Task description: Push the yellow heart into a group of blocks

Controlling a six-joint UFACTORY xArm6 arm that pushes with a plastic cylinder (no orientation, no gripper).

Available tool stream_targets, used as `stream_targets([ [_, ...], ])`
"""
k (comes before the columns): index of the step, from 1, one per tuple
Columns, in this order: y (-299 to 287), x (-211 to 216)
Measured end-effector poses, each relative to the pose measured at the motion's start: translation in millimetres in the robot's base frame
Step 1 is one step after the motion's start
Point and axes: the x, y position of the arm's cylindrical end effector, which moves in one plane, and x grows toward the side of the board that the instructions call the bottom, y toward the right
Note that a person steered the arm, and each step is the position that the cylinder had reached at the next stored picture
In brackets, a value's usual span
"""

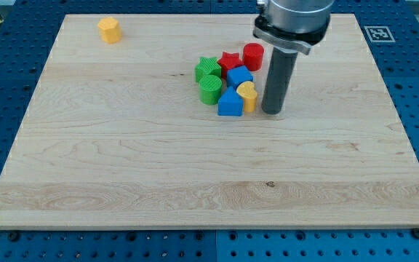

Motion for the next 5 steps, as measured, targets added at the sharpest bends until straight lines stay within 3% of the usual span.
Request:
stream_targets([
  [2, -44.1, 6.2],
  [3, -48.1, 35.6],
  [5, -57.6, 16.6],
])
